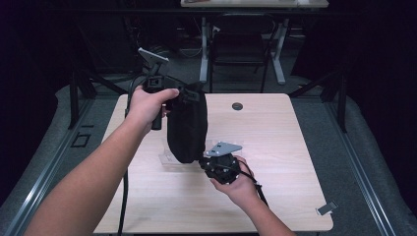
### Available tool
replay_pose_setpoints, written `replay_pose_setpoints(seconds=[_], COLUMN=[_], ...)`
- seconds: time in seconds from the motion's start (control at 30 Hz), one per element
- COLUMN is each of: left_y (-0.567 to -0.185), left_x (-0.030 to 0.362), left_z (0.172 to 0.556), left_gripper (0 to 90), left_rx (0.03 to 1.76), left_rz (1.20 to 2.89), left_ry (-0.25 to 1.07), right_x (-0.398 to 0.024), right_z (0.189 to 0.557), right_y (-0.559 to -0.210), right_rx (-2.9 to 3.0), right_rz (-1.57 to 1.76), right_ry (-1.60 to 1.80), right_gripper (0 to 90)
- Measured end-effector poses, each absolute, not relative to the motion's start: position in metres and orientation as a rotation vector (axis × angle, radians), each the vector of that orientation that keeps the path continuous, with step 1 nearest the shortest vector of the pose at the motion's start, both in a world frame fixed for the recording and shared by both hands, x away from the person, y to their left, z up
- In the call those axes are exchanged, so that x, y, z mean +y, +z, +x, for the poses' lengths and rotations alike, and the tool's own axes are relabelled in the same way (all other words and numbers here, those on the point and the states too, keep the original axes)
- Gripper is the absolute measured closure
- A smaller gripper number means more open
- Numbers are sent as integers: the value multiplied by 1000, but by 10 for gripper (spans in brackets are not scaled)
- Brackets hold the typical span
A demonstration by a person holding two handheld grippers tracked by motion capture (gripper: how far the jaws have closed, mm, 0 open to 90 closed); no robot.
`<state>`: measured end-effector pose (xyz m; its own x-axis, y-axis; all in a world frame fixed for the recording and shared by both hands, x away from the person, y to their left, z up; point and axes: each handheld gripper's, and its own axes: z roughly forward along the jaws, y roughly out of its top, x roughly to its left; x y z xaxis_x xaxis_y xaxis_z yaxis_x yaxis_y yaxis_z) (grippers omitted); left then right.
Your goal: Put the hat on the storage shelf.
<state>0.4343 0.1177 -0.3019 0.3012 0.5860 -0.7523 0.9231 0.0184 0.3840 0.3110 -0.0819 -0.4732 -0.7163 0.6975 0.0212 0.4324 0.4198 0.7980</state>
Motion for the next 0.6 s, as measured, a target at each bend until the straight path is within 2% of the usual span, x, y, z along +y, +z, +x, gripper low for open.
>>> replay_pose_setpoints(seconds=[0.17,0.5,0.6], left_y=[-302,-300,-298], left_x=[116,120,125], left_z=[434,433,433], left_gripper=[816,653,632], left_rx=[1375,1345,1337], left_rz=[1680,1622,1617], left_ry=[-460,-453,-435], right_x=[-80,-76,-76], right_z=[308,303,302], right_y=[-474,-476,-477], right_rx=[2351,2337,2346], right_rz=[939,877,869], right_ry=[1146,1113,1104], right_gripper=[820,835,836])
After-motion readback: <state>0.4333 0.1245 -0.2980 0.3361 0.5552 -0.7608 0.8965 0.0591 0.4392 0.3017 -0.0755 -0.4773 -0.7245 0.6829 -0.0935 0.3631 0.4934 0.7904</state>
